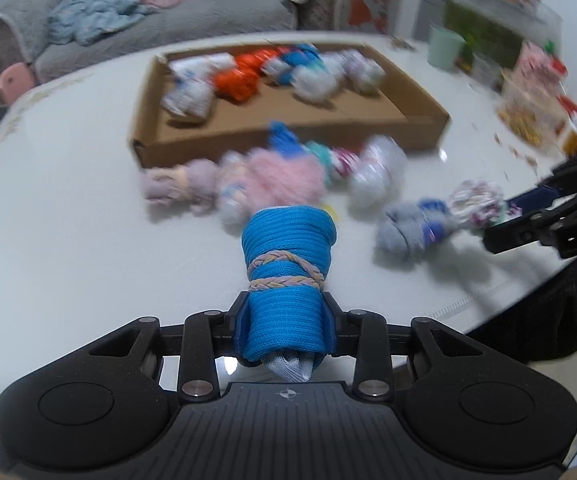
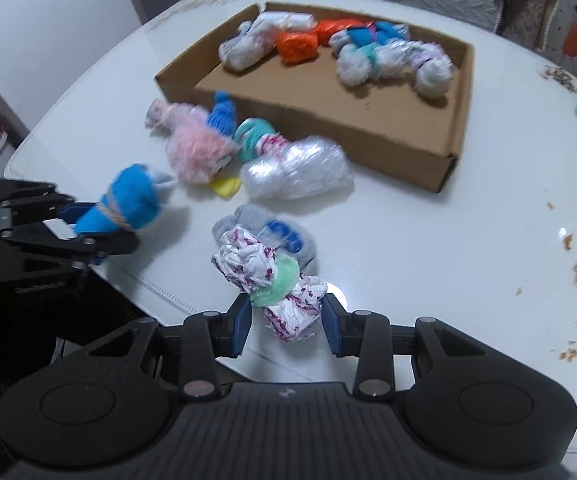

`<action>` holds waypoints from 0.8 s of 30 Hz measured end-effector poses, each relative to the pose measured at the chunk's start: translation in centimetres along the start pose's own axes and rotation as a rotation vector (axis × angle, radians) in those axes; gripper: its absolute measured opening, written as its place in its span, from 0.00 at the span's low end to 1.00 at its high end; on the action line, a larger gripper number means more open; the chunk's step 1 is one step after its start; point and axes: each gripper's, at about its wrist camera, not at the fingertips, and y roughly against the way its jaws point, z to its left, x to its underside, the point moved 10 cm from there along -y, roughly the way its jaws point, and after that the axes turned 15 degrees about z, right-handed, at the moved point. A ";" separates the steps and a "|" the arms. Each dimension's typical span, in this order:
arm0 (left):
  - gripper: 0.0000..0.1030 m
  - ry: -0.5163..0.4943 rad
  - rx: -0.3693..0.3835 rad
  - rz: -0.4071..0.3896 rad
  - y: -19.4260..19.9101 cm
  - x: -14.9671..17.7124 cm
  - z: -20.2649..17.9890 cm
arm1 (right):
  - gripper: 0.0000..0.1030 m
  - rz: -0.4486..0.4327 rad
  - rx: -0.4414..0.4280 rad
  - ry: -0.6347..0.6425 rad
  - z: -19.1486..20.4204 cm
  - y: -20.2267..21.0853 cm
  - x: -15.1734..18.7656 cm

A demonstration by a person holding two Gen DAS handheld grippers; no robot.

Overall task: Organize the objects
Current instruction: 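Lower both bundles into the tray beside the others and open both tools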

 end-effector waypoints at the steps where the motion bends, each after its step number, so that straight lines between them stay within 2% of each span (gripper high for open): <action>1: 0.40 0.016 -0.005 -0.011 0.6 -0.2 0.6 | 0.33 -0.021 -0.009 -0.017 -0.4 0.7 -0.3; 6: 0.40 0.073 -0.048 -0.059 3.5 -2.0 4.2 | 0.33 -0.114 -0.012 -0.093 -3.0 3.8 -2.7; 12: 0.40 0.093 -0.100 -0.085 5.5 -4.9 7.6 | 0.34 -0.170 -0.008 -0.068 -3.7 5.3 -6.1; 17: 0.40 0.108 -0.105 -0.092 6.0 -7.6 8.7 | 0.33 -0.199 -0.006 -0.043 -4.2 5.8 -9.2; 24: 0.40 0.096 -0.082 -0.040 3.8 -11.2 8.1 | 0.33 -0.192 -0.018 0.019 -3.3 4.5 -12.9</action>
